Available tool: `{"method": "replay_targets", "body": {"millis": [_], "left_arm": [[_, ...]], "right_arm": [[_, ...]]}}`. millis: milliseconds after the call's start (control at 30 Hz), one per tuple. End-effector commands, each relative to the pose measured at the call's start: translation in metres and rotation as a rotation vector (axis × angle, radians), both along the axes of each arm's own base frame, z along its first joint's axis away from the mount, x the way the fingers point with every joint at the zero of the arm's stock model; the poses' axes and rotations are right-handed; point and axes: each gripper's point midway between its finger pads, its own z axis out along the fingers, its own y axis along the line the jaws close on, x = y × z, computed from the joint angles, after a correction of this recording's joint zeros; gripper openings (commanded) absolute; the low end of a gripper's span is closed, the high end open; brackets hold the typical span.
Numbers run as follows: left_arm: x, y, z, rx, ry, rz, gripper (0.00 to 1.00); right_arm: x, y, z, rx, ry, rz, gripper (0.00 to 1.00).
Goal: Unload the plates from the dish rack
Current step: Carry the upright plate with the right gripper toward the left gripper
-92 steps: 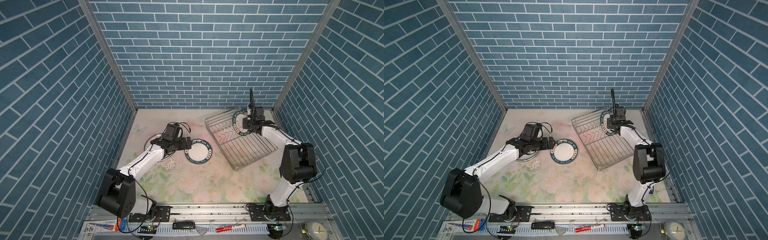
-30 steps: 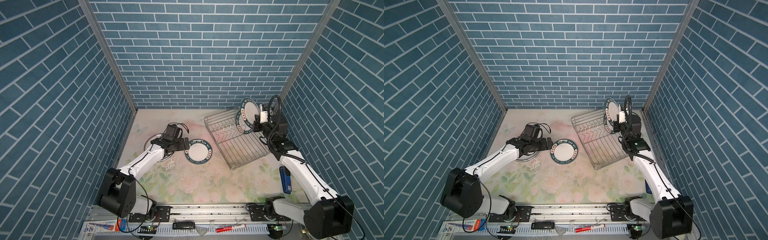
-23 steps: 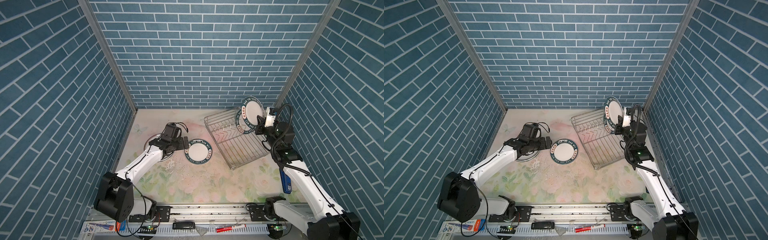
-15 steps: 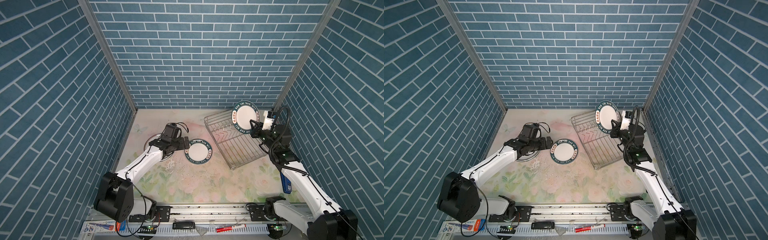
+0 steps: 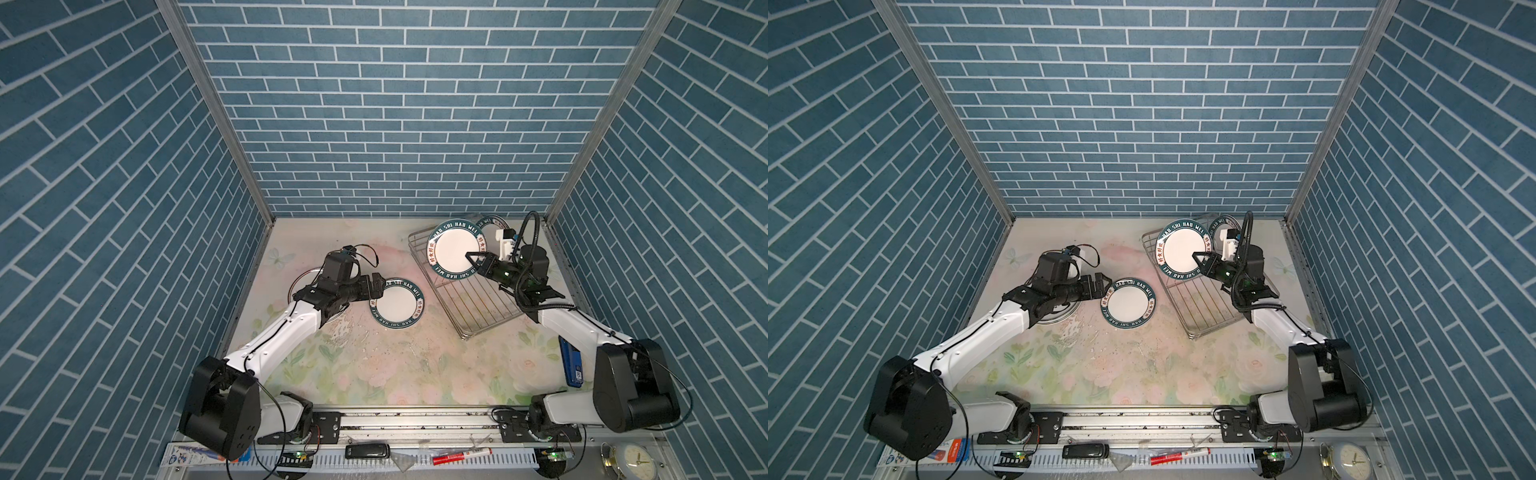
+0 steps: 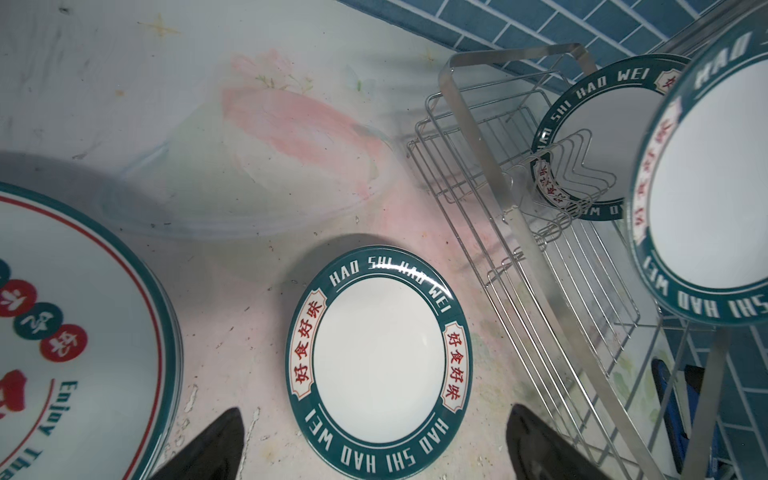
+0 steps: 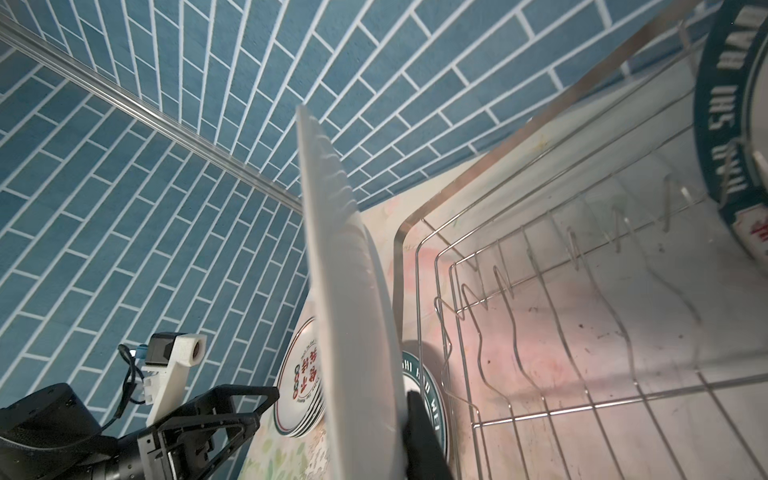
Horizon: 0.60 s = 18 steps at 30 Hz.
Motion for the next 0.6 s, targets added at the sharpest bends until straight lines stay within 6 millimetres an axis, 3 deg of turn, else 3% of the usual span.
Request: {"method": "replay_targets", "body": {"millis": [0, 367, 567], "left_arm": [[0.0, -0.009, -0.003, -0.039, 0.004, -0.037, 0.99], [-0.003, -0.023, 0.005, -0.114, -0.027, -0.101, 0.99], [-0.003, -0.032, 0.005, -0.153, -0.017, -0.136, 0.99]], "right_arm": [[-0.006, 0.022, 0.026, 0.101, -0.043, 0.106, 0.0], [-0.026, 0.083, -0.003, 0.102, 0.093, 0.282, 0.0], [-0.036, 0.105, -0.002, 0.127, 0.108, 0.327, 0.0]]}}
